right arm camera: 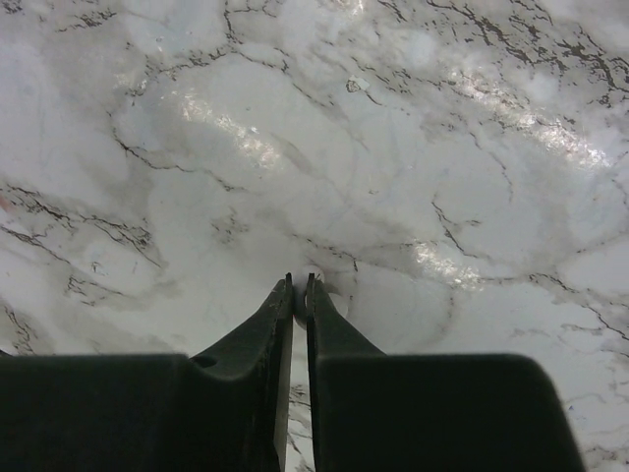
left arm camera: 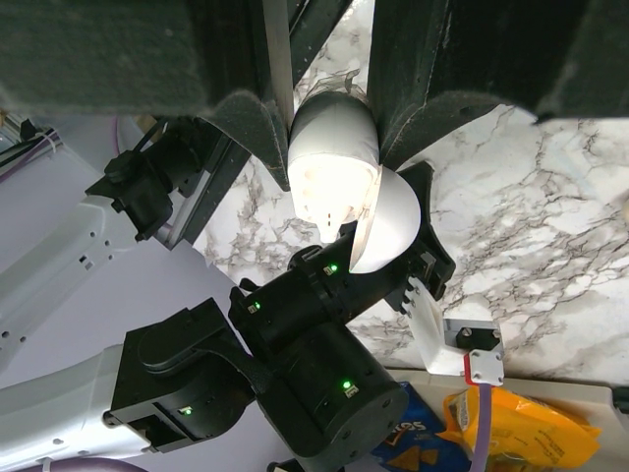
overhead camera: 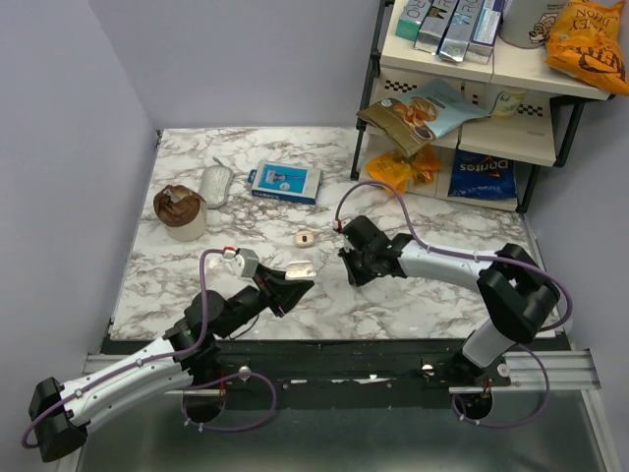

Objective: Insert the wireless bluetooth earbuds into the charging case
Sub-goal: Pick up the earbud from the center of the board.

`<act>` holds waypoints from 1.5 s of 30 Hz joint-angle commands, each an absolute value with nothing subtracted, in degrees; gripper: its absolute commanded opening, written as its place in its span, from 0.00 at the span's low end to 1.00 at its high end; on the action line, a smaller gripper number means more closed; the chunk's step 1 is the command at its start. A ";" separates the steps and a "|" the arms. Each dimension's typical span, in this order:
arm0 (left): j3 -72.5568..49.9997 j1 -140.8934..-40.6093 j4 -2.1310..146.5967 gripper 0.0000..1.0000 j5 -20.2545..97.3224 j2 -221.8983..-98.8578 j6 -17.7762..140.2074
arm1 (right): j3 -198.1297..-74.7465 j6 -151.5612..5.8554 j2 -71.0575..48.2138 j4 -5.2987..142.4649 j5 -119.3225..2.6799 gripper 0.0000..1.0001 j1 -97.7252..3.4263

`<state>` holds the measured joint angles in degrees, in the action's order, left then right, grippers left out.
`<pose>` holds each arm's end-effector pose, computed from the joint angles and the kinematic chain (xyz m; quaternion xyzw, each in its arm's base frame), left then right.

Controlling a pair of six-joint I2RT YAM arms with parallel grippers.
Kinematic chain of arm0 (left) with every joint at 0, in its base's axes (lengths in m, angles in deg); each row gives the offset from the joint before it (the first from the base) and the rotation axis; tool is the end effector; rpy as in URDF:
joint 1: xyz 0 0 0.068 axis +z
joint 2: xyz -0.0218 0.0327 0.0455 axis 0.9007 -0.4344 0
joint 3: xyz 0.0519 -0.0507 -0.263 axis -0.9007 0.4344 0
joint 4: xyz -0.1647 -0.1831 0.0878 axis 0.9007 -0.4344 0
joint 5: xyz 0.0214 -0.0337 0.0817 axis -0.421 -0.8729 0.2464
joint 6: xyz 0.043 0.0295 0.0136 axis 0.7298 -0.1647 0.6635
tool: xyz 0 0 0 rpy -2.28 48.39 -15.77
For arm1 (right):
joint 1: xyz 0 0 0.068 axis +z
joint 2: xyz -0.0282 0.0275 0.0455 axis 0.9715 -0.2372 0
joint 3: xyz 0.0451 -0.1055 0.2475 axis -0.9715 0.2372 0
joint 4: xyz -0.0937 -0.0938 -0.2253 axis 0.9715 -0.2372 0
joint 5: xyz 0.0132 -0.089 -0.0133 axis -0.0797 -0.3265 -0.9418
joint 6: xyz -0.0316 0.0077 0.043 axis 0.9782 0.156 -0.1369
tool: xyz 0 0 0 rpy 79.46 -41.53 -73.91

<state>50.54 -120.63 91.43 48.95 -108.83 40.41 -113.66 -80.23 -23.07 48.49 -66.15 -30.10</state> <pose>0.0782 -0.1152 0.2363 0.1227 0.6459 -0.5181 0.5471 0.2168 0.2257 0.1707 -0.2661 0.9299 0.1264 0.2204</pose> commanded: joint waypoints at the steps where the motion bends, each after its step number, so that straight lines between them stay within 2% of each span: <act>1: 50.87 -120.94 92.28 0.00 49.78 -108.79 40.89 | -112.31 -81.33 -23.07 46.77 -68.34 0.14 -31.10; 5: 50.96 -120.94 92.54 0.00 49.78 -108.79 40.72 | -112.13 -81.77 -22.89 46.68 -68.07 0.05 -31.71; 10: 50.87 -120.85 92.72 0.00 49.78 -109.14 40.80 | -112.22 -81.86 -23.07 46.59 -68.25 0.08 -31.80; 14: 50.87 -120.94 92.98 0.00 49.70 -109.49 40.72 | -112.13 -82.30 -23.24 46.68 -68.33 0.01 -32.24; 20: 50.78 -120.94 93.16 0.00 49.78 -109.49 40.80 | -110.56 -85.28 -20.53 47.82 -66.41 0.01 -34.79; 30: 50.52 -120.94 93.94 0.00 50.05 -110.19 40.98 | -111.69 -88.98 -9.99 46.33 -54.81 0.01 -38.22; 38: 49.29 -120.85 96.06 0.00 50.57 -110.81 43.79 | -114.15 -90.91 5.13 44.31 -36.02 0.01 -38.83; 45: 47.18 -120.77 100.53 0.00 45.23 -113.18 47.56 | -120.82 -83.73 14.81 35.79 -27.04 0.01 -38.83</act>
